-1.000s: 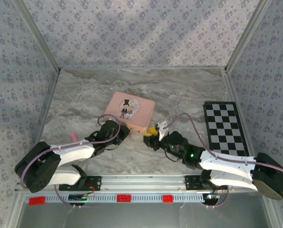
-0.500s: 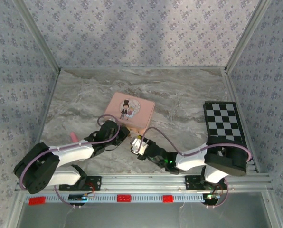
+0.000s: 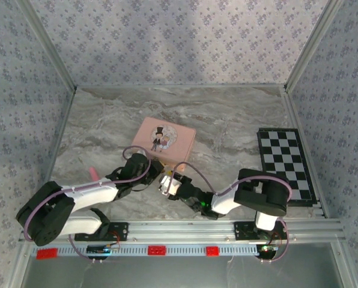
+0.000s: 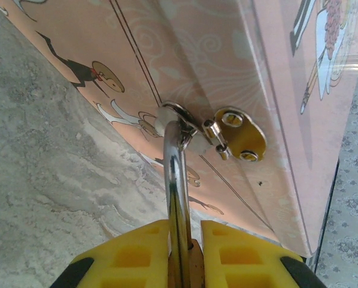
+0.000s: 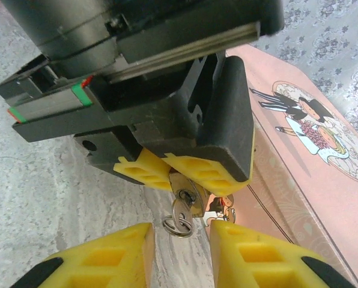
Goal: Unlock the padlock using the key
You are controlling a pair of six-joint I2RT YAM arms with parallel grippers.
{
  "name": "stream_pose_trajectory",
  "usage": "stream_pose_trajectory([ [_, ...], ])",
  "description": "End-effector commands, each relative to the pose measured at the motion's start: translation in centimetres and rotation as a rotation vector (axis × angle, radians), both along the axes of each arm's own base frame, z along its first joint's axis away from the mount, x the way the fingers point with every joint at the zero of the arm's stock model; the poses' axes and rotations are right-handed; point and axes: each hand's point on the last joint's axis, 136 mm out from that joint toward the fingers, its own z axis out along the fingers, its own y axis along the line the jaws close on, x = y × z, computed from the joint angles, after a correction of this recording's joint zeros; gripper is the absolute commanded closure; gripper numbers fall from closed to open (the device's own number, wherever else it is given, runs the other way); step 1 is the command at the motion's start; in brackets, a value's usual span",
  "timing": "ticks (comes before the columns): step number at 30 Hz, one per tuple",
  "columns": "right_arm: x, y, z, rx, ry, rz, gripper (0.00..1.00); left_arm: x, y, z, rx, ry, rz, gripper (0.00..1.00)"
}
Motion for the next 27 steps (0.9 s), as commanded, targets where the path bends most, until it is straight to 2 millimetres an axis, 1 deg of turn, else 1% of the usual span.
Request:
stream_pose_trajectory([
  [1, 0.8, 0.6, 1.2, 0.053, -0.041, -0.041, 0.7, 0.7, -1.2, 3.0, -0.077, -0.09, -0.029, 1.0],
  [7, 0.9, 1.2, 0.9, 0.049, -0.065, -0.06, 0.75, 0.8, -1.5, 3.3, -0.082, -0.095, -0.034, 1.0],
  [11, 1.0, 1.0, 0.7, 0.048, -0.083, -0.07, 0.79, 0.9, -1.5, 3.3, -0.084, -0.098, -0.03, 1.0],
  [19, 1.2, 0.4, 0.1, 0.05, -0.08, -0.097, 0.8, 0.8, -1.3, 3.4, -0.083, -0.101, -0.029, 1.0],
  [27, 1.3, 0.7, 0.0, 0.052, -0.073, -0.1, 0.83, 0.8, -1.3, 3.7, -0.086, -0.111, -0.03, 1.0],
])
